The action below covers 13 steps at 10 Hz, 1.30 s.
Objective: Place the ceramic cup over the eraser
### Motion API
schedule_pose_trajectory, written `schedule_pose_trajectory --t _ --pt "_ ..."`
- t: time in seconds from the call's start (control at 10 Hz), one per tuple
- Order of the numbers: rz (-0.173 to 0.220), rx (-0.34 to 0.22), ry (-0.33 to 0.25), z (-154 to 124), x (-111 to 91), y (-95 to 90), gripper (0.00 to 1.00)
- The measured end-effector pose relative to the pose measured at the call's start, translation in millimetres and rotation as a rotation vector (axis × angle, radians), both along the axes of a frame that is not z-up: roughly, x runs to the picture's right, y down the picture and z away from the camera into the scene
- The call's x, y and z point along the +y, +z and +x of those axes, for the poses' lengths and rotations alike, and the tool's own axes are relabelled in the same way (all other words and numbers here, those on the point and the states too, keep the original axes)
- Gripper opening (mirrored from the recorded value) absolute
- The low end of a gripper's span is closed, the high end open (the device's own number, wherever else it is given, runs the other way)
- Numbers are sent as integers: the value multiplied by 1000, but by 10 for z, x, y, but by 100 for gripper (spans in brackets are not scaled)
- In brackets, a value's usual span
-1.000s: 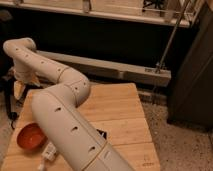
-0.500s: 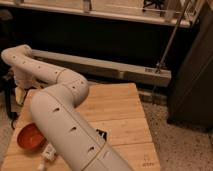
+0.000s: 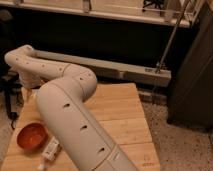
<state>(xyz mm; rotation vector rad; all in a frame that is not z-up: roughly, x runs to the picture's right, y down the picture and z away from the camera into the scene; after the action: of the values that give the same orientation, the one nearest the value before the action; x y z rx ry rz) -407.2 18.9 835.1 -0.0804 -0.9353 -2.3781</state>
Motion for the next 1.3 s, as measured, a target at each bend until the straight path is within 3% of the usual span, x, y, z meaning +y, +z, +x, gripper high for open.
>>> schedule_pose_trajectory --t 0.5,1.3 --pt "39 -31 33 93 -25 100 80" --pt "50 -80 -18 -183 -99 262 80"
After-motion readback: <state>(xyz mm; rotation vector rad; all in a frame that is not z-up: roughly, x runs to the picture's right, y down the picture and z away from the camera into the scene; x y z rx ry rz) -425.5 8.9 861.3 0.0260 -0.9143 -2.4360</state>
